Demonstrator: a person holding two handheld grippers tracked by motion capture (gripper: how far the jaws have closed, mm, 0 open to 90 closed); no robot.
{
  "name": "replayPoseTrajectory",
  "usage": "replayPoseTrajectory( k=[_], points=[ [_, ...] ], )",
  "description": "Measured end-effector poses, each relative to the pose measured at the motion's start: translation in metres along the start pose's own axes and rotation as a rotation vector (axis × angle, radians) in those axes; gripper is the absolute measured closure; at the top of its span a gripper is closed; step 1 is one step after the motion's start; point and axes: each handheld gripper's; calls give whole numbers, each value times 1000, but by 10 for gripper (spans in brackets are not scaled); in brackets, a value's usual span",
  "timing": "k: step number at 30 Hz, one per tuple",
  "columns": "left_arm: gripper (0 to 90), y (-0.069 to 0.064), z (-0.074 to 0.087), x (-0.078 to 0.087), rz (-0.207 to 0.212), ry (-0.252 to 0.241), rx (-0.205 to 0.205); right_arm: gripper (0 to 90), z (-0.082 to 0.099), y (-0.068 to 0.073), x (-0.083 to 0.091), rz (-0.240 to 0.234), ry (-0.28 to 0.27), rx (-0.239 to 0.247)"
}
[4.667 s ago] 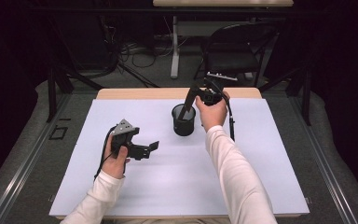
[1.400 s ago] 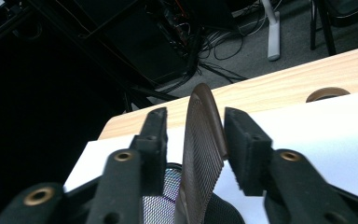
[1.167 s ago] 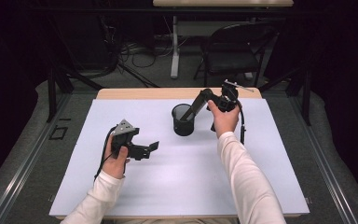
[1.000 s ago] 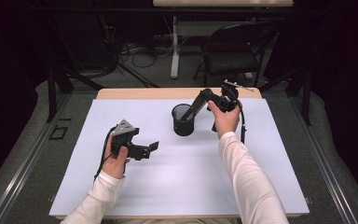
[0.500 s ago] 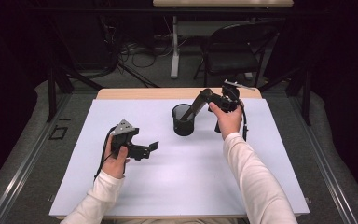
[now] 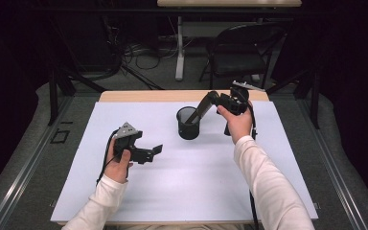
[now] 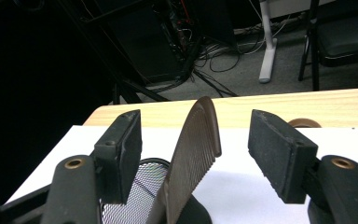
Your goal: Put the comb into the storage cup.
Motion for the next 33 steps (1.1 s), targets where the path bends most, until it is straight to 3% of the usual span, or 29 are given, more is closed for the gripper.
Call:
replayPoseTrajectory(
  k=[11, 15, 18, 29, 33],
  points=[
    [7, 2, -1, 2, -4, -4, 6, 312, -5, 4, 13, -20, -5, 21],
    [7, 2, -1, 3, -3, -5, 8, 301, -7, 8, 18, -4, -20, 72],
    [7, 3, -1, 4, -5, -7, 7, 290, -9, 10, 22, 7, -10, 73],
    [7, 8, -3, 10, -7, -20, 20, 215, -14, 12, 38, 25, -28, 150],
    [8, 11, -5, 14, -9, -28, 27, 150, -15, 16, 46, 49, -33, 216]
  ],
)
Point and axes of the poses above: each handheld gripper's, and its own axes: x roughly backward along the jaws, z roughly out of its underside, y roughly to its left, and after that the axes turned 9 degrees about -x, right-handed
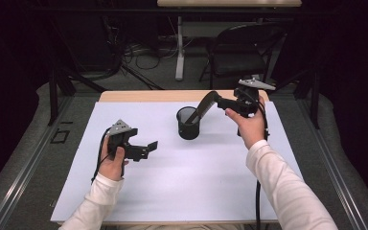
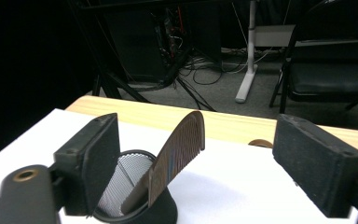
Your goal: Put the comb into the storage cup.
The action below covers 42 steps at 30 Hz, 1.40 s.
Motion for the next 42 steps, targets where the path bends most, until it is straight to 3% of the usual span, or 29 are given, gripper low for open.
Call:
replayPoseTrajectory(
  k=[21, 27, 32, 42],
  points=[
    [7, 24, -5, 24, -21, -26, 39, 44, 4, 15, 40, -49, 36, 94],
    [7, 35, -2, 30, -56, -35, 66, 19, 13, 17, 51, -66, 32, 112],
    [8, 43, 1, 34, -74, -37, 84, 25, 23, 14, 60, -85, 29, 116],
    [8, 50, 4, 37, -91, -36, 95, 40, 50, 0, 71, -54, 12, 103]
  ],
)
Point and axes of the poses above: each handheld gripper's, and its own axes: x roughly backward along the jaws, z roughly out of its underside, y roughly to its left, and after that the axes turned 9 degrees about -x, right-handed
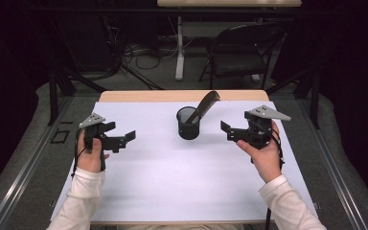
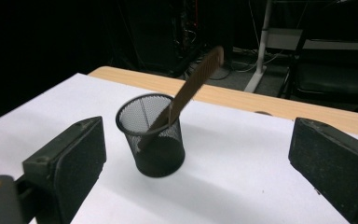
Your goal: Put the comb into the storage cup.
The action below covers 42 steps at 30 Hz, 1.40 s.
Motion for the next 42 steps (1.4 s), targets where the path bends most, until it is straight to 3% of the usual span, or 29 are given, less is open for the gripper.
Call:
replayPoseTrajectory(
  k=[4, 13, 27, 34, 42],
  points=[
    [9, 3, 1, 1, -8, -4, 5, 47, 12, 0, 3, 12, 0, 19],
    [9, 6, 2, 3, -21, -7, 10, 70, 36, -2, 11, 11, -21, 9],
    [9, 6, 2, 2, -26, -2, 6, 74, 81, -15, 14, 45, 10, -27],
    [9, 7, 3, 2, -28, -2, 8, 75, 95, -24, 12, 58, 6, -36],
    [9, 8, 3, 2, -31, -4, 8, 75, 103, -26, 13, 74, 5, -3]
  ],
)
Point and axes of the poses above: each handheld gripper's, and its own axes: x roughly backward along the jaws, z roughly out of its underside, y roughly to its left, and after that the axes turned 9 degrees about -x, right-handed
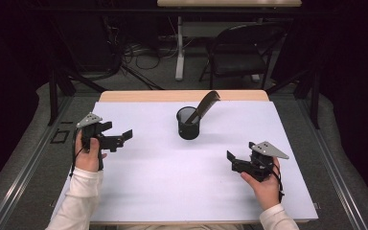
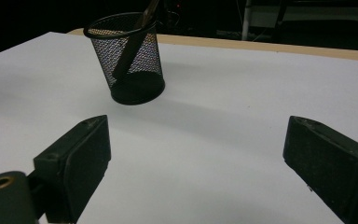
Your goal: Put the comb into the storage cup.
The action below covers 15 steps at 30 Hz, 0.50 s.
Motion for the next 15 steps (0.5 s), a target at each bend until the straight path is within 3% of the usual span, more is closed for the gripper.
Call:
replayPoseTrajectory(
  k=[15],
  points=[
    [9, 1, 1, -1, -3, 3, -2, 76, 12, -5, 0, 15, 32, -8]
  ],
)
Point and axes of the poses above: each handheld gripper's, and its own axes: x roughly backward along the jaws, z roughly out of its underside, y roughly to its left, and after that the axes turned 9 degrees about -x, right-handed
